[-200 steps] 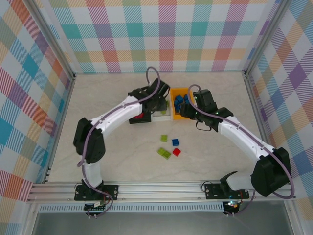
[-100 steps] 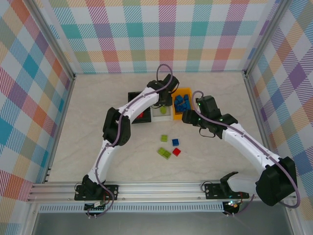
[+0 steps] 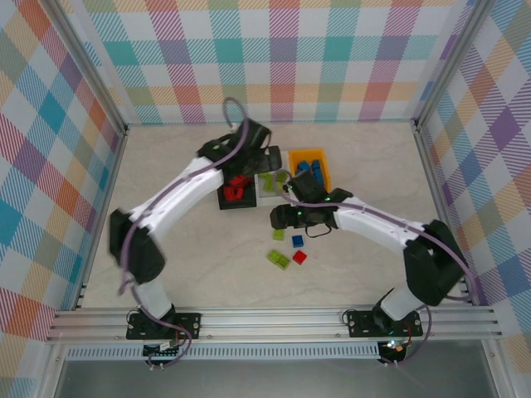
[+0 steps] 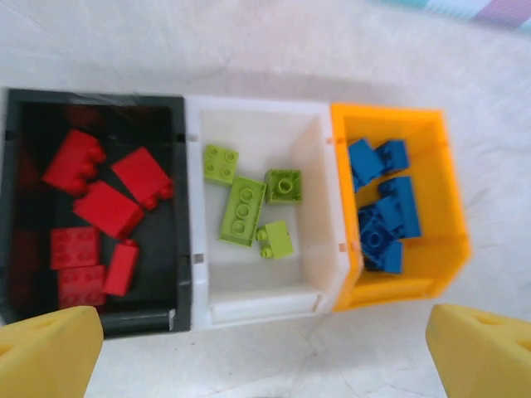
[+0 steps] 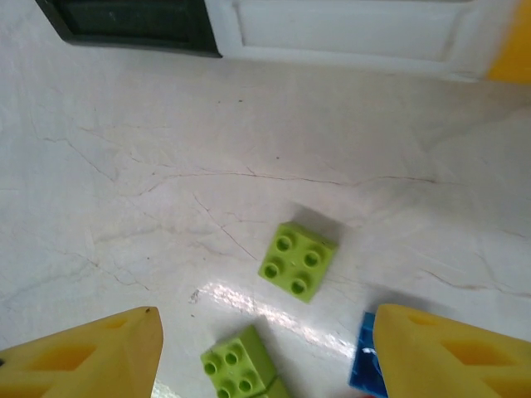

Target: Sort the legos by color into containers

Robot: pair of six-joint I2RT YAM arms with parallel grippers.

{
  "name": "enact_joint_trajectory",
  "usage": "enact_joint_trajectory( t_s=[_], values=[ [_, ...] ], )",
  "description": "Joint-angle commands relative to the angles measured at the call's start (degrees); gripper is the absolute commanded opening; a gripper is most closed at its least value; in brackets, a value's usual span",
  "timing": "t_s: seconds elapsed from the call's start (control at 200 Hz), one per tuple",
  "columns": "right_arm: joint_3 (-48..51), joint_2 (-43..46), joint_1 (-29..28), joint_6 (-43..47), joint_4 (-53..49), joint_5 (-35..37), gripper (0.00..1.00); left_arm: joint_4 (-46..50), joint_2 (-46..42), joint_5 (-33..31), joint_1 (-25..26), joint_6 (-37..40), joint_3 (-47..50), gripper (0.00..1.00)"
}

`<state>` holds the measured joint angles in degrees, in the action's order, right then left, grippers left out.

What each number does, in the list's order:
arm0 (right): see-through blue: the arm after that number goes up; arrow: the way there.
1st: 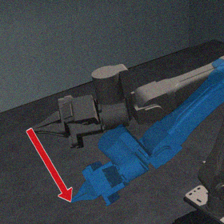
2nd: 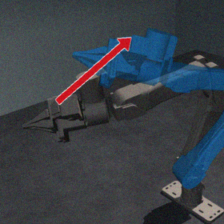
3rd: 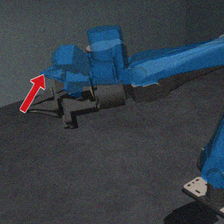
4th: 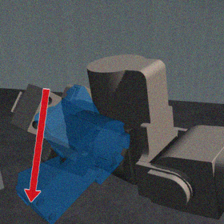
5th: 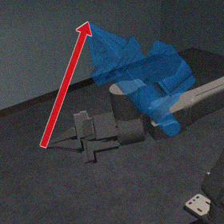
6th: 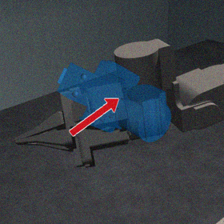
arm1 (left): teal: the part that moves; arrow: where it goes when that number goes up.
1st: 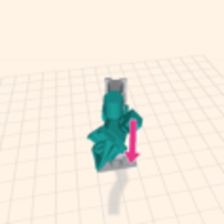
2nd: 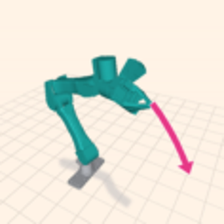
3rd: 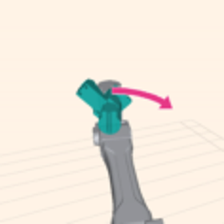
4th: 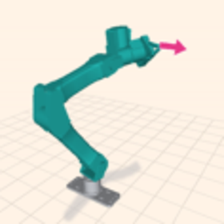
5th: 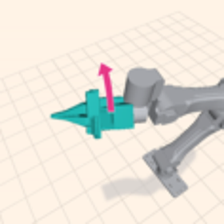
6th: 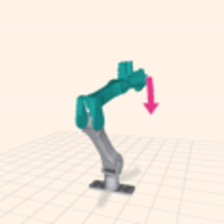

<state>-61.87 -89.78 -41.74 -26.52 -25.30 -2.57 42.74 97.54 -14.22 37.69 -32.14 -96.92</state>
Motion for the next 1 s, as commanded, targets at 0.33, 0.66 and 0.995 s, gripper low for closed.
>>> enact_joint_trajectory(
  t_s=[0.33, 0.66, 0.995],
  values=[
    [-8.55, -16.91, -5.17, -0.87, -5.18, 9.07, 0.66, -4.39, -32.54, -6.40, -0.16, -11.15, 42.20, 1.00],
    [-10.38, -21.23, -7.68, -1.84, -6.57, 10.66, 0.49, -4.60, -34.16, -4.96, -0.17, -12.31, 47.66, 1.00],
    [-12.48, -13.04, -6.49, 0.06, -4.87, 14.08, 0.31, -5.15, -34.16, -1.02, -0.21, -9.16, 47.63, 1.00]
  ],
)
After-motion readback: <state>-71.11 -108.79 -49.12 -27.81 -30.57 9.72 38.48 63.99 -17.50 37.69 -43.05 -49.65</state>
